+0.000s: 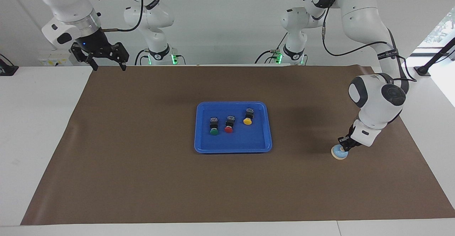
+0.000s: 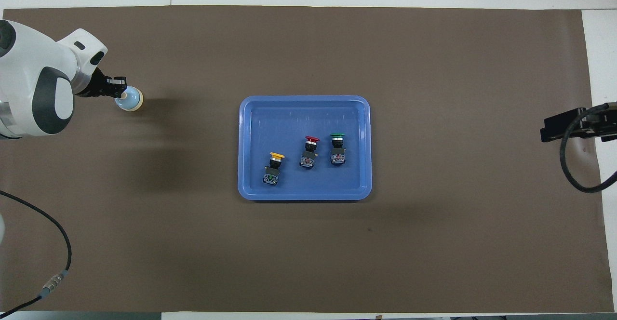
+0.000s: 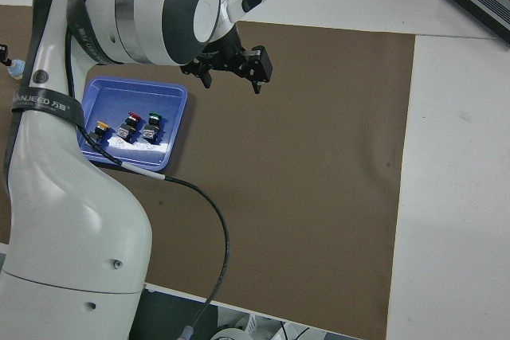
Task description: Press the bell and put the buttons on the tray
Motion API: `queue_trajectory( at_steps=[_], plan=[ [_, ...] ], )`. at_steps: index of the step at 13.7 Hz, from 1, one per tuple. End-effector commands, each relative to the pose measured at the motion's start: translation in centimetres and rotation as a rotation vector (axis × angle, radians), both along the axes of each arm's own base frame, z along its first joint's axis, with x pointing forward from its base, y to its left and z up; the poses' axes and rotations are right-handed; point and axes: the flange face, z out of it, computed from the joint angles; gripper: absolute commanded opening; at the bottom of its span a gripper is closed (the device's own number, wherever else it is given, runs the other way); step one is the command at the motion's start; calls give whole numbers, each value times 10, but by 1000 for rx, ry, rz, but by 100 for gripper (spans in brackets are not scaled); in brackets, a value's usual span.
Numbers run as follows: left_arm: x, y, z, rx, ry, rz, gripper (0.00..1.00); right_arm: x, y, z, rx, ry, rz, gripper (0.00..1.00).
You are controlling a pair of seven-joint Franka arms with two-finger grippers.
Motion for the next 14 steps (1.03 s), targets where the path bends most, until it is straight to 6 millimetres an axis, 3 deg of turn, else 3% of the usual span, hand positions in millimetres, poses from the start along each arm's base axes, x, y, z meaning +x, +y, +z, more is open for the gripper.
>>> queue_trajectory(
  at_steps=[1,3,4,5,7,8,10,14],
  plan=[
    [-8,17,49,28,-1,26,0,-7,-3,1,-8,-4,19,100],
    [-24,19,87,32,11,33,0,-7,-3,1,-8,-4,18,100],
    [-31,19,102,34,23,37,20,-7,-3,1,-8,-4,19,100],
    [-38,20,114,34,40,48,50,-7,-3,1,-8,-4,19,100],
    [-53,19,150,36,13,49,95,-7,-3,1,-8,-4,19,100],
    [-64,18,170,38,5,50,100,-7,-3,1,-8,-4,19,100],
    [-83,18,203,41,-3,57,100,-7,-3,1,-8,-4,19,100],
    [-101,11,230,35,-2,55,100,-7,-3,1,-8,-4,19,100]
  ],
)
